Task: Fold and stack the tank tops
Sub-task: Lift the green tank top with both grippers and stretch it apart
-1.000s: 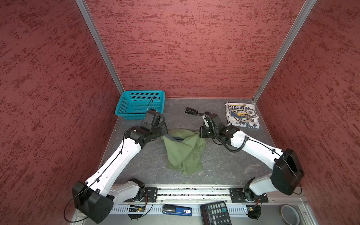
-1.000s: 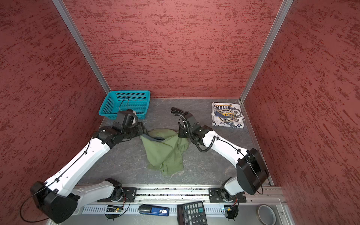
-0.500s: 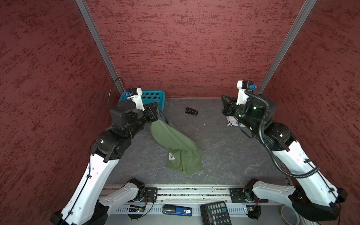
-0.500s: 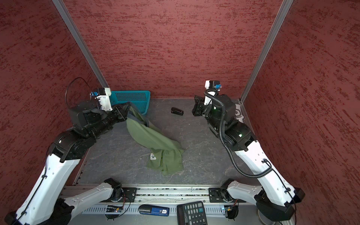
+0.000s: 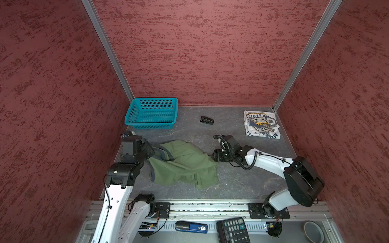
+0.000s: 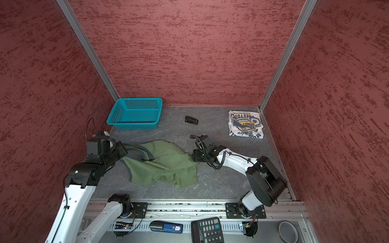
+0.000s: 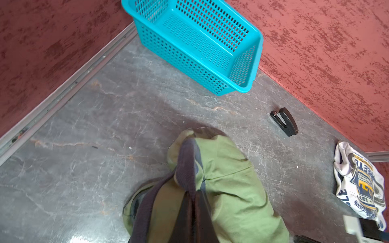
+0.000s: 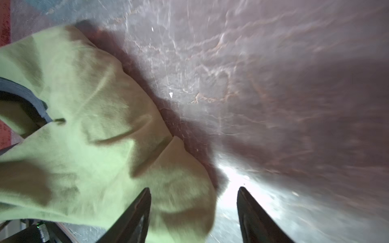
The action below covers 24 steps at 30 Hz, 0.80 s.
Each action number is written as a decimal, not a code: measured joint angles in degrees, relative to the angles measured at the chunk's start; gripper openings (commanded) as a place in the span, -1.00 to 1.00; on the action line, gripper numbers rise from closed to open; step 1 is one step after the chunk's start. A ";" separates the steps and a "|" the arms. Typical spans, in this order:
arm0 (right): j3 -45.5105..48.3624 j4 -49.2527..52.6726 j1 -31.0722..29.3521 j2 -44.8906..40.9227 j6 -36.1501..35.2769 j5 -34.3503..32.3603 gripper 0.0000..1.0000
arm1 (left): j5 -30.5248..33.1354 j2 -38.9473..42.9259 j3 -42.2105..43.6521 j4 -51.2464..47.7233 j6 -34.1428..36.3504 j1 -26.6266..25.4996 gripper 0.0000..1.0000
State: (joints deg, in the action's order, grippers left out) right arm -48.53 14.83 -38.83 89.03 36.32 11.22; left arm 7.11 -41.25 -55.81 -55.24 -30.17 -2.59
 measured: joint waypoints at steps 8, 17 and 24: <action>1.77 -8.22 -2.49 3.45 5.86 6.25 -0.88 | -4.83 -0.76 0.11 -0.02 0.31 3.74 -1.00; -9.20 5.35 -2.91 -6.23 0.66 -7.63 -1.00 | -13.60 -12.28 -7.76 1.22 0.57 4.57 -1.00; -28.00 14.14 -2.60 -20.94 -8.90 -23.54 -1.00 | -18.69 -18.21 -23.50 3.48 0.98 4.57 -1.00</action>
State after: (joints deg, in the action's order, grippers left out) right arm -76.53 28.97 -41.43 68.10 27.42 -12.32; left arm -11.57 -59.46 -79.31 -51.77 -29.19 1.98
